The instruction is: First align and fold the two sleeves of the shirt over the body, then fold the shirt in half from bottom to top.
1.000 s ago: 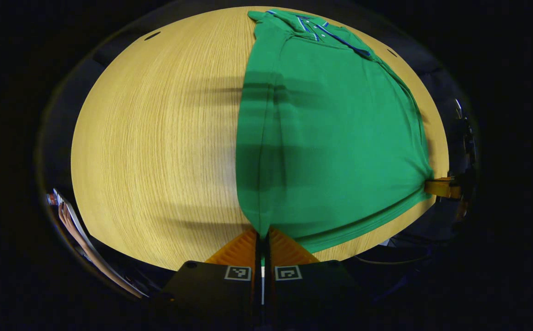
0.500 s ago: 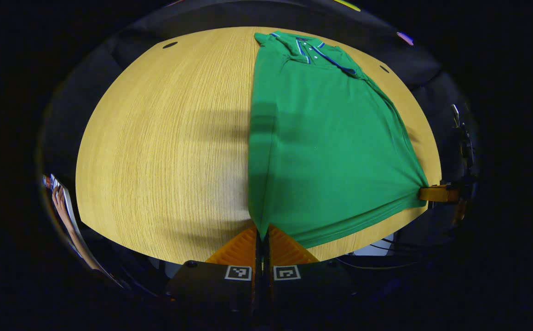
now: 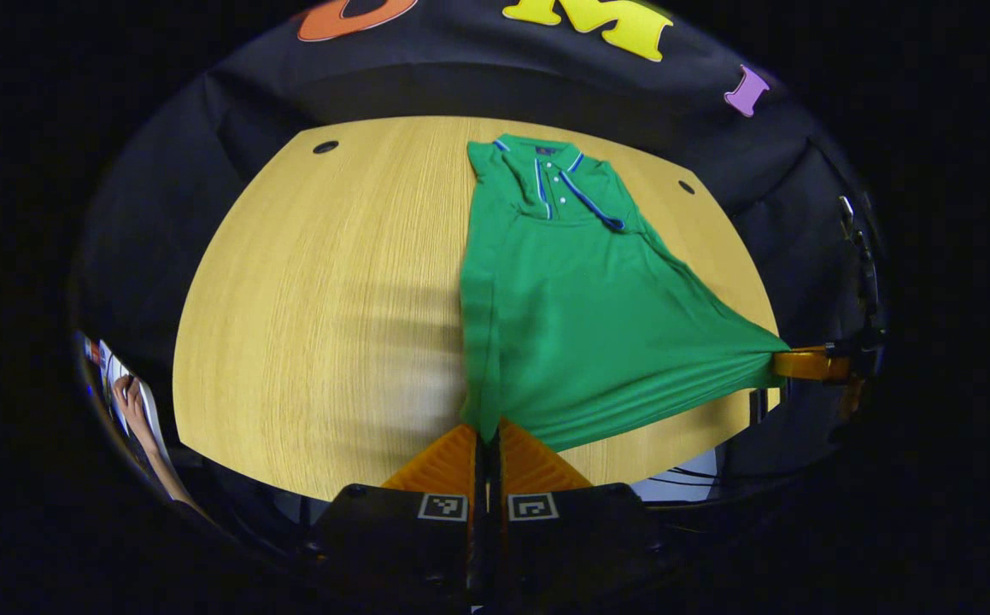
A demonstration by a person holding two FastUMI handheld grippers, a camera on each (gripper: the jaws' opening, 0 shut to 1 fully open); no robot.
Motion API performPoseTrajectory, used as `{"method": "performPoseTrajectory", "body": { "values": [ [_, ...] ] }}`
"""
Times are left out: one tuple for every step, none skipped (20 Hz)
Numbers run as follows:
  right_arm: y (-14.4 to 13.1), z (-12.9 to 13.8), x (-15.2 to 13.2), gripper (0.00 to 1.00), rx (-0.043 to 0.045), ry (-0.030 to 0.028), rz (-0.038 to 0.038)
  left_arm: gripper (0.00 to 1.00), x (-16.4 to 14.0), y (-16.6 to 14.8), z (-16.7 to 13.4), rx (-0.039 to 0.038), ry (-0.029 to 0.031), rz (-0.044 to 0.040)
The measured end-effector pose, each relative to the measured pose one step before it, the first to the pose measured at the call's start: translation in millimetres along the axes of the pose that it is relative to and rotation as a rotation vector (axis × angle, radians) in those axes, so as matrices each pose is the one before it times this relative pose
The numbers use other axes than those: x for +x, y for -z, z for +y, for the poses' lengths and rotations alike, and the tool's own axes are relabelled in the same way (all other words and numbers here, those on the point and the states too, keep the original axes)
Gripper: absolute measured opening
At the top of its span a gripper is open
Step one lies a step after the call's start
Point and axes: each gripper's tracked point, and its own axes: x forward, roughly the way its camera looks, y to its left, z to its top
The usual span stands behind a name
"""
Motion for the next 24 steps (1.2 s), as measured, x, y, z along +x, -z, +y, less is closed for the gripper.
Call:
{"method": "performPoseTrajectory", "body": {
  "values": [
    [-13.87,1.66,-6.33,0.03,-0.01154,0.00354,-0.02363,0.03,-4.19,-15.97,-0.07,0.00154,0.00896,-0.02390],
    [-16.83,2.45,-5.35,0.03,-0.01050,-0.00071,-0.02646,0.03,-3.35,-17.22,1.68,0.00352,0.00306,-0.02521],
    [-14.41,2.15,-5.55,0.03,-0.00574,0.00149,-0.02426,0.03,-3.87,-17.49,2.71,0.00434,0.00067,-0.02492],
    [-16.89,-0.16,-3.56,0.03,0.00181,0.00575,-0.02512,0.03,-2.46,-19.23,2.75,0.00783,-0.00077,-0.02364],
    [-15.09,-0.18,-2.76,0.03,0.00105,0.00677,-0.02169,0.03,0.18,-14.49,2.90,0.00724,-0.00266,-0.01602],
    [-15.91,1.17,-1.02,0.03,-0.00155,0.00114,-0.01807,0.03,0.11,-15.61,4.78,0.00698,-0.00613,-0.01647],
    [-14.94,0.75,-0.80,0.03,0.00721,0.00050,-0.01820,0.03,-0.39,-16.17,2.83,-0.00177,-0.00069,-0.01669],
    [-16.19,1.15,-0.06,0.00,0.00831,-0.00083,-0.01787,0.03,1.26,-14.99,1.51,-0.00616,0.00567,-0.01281],
    [-14.61,-0.23,1.19,0.06,0.00403,0.00481,-0.02007,0.03,3.33,-13.34,1.03,-0.00207,0.00282,-0.01089],
    [-15.48,-2.09,2.63,0.03,0.00154,0.01035,-0.02037,0.03,5.24,-12.83,0.98,0.00123,0.00138,-0.00989],
    [-14.21,-0.41,3.66,0.03,0.00157,0.00631,-0.02079,0.03,7.03,-10.67,0.67,0.00138,0.00448,-0.00932],
    [-15.22,-1.08,6.00,0.06,0.00158,0.00773,-0.02101,0.03,7.85,-10.67,-0.68,-0.00138,0.00646,-0.00874],
    [-11.77,-2.56,6.23,0.03,0.00199,0.01139,-0.01565,0.03,9.09,-9.95,1.19,-0.00183,0.00579,-0.00577],
    [-11.94,-1.89,7.23,0.03,0.00730,0.00723,-0.01135,0.03,7.84,-8.94,1.42,0.00119,0.00304,-0.00412],
    [-11.56,-0.63,6.72,0.03,0.01330,0.00166,-0.01132,0.03,11.01,-9.78,1.33,0.00066,0.00004,-0.00650],
    [-11.11,0.25,10.57,0.03,0.01184,0.00131,-0.00960,0.03,10.27,-10.05,2.61,-0.00065,-0.00339,-0.00716],
    [-9.32,0.02,11.80,0.03,0.00375,0.00403,-0.01101,0.03,10.47,-9.46,1.56,-0.00162,0.00051,-0.00605],
    [-9.74,-0.85,13.57,0.03,0.00312,0.00593,-0.00960,0.03,11.55,-9.30,2.91,-0.00432,-0.00508,-0.00710],
    [-9.73,0.09,12.56,0.03,0.00802,0.00475,-0.01023,0.03,13.93,-8.53,1.86,0.00067,-0.00001,-0.00454],
    [-10.38,-0.61,14.04,0.03,0.00956,0.00882,-0.00950,0.03,13.97,-9.02,2.33,0.00304,-0.00542,-0.00810],
    [-10.26,0.48,14.76,0.03,0.00769,0.00390,-0.01506,0.03,13.98,-9.18,1.64,-0.00117,-0.00356,-0.00759],
    [-11.39,0.69,15.30,0.03,0.00584,0.00610,-0.01798,0.03,15.92,-7.29,1.30,-0.00181,0.00169,-0.00363],
    [-9.14,0.49,15.49,0.03,-0.00392,0.00452,-0.02036,0.03,15.99,-3.76,3.31,-0.00257,-0.00421,0.00397],
    [-8.94,-1.31,16.19,0.03,-0.00212,0.01514,-0.01911,0.03,17.30,-3.65,2.22,-0.00253,-0.00129,0.00727]
  ]
}}
